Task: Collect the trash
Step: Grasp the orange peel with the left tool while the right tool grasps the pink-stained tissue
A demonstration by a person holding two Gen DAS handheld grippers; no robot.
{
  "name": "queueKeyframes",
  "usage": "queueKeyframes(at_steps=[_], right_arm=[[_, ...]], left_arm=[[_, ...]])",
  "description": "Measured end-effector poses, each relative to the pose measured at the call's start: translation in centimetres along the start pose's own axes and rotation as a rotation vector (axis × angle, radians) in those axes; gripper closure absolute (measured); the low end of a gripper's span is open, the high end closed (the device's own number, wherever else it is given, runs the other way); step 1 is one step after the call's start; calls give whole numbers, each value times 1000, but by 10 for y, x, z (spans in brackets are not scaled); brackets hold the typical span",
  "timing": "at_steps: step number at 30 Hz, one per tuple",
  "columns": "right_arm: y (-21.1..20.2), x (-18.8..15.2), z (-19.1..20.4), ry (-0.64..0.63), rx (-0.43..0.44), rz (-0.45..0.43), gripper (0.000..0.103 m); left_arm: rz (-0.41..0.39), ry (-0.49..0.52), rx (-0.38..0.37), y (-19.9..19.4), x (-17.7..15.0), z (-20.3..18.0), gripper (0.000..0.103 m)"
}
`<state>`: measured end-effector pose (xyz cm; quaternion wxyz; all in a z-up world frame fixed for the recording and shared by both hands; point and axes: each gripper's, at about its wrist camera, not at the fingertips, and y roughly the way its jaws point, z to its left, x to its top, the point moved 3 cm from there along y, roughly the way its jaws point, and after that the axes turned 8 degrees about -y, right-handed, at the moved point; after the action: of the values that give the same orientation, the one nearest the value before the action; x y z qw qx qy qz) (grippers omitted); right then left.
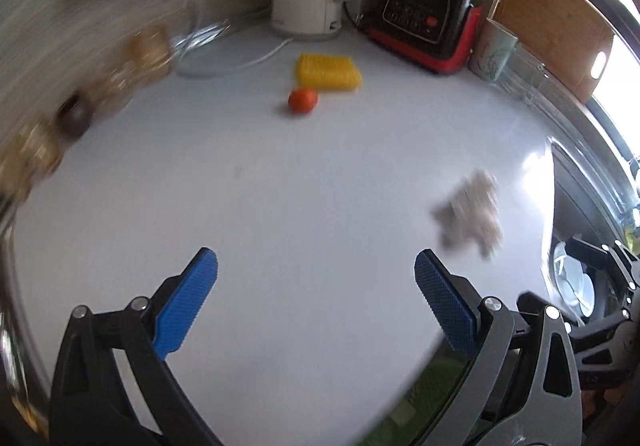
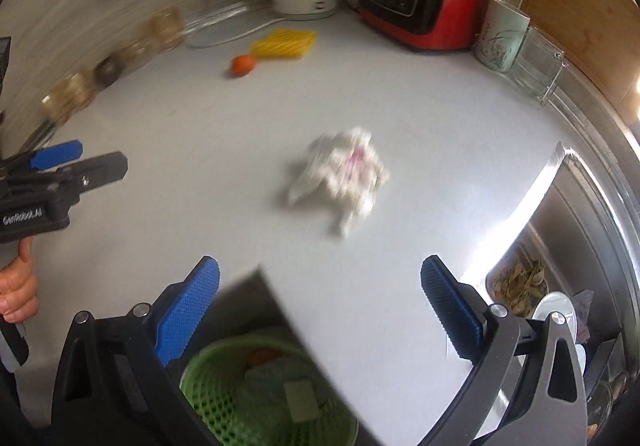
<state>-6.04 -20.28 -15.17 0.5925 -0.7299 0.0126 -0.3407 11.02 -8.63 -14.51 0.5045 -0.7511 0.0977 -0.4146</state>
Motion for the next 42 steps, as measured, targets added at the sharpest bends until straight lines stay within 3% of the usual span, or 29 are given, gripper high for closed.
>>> queueKeyframes(at_steps=[6,12,16,20,25,31,33,34,36,38,42], right_arm=[[56,36,-18,69,-36,52,3],[89,42,-25,118,-52,97,3],[95,42,-25,129,-62,109,4],[98,42,-27,144,-48,122,15],[96,43,-24,152,-47,123,20],[97,44,-21,139,-61,133,36],[94,44,-22,142,-61,131,52],[93,43,-23,144,-61,133,55],[91,42,-22,144,-59,139,69],[91,41,-22,144,-55,143,74],[87,41,-21,145,-58,134,78]], left_arm=[[5,16,-32,86,76,2,8],[13,7,-12,143,111,9,8],[20,-8,-22,157,120,14,8],[15,-7,-17,162,125,12,10],[13,9,-8,167,131,9,13],[31,10,10,175,131,9,28],[20,22,26,175,131,8,40],[13,31,38,174,131,7,43],[7,37,39,173,131,7,61],[8,34,19,171,131,7,69],[0,26,0,168,131,7,72]])
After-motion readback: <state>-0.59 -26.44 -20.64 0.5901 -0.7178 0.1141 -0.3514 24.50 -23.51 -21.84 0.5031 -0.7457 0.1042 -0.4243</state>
